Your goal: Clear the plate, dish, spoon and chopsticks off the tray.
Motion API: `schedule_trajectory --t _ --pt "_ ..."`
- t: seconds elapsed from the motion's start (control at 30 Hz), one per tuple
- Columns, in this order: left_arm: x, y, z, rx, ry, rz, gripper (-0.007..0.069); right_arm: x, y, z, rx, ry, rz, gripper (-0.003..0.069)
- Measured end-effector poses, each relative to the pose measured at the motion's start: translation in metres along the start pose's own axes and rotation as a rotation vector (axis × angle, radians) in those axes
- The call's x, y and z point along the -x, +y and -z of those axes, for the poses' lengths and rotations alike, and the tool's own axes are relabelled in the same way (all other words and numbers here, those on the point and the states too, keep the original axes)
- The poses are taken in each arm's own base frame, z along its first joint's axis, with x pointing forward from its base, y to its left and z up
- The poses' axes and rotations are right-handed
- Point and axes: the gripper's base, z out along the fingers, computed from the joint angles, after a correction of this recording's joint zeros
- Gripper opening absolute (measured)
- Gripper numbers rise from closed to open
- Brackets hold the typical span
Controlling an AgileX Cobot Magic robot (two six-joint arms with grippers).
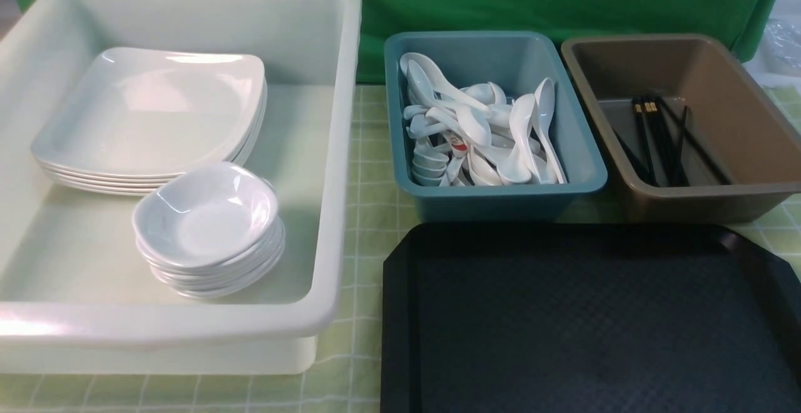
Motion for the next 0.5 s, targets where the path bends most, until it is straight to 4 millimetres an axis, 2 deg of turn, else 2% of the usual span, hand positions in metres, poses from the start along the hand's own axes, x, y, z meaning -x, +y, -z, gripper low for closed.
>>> schedule_trajectory --t 0.13,0.5 --pt "-0.0087 -0.0006 0.0003 -0.003 0.083 0.052 0.0010 0.0000 0.0000 0.0000 0.000 0.000 0.000 0.0162" --pt "-0.0081 -0.0005 0.0003 -0.002 0.077 0.069 0.0010 0.0000 0.0000 0.0000 0.000 0.000 0.000 0.0188"
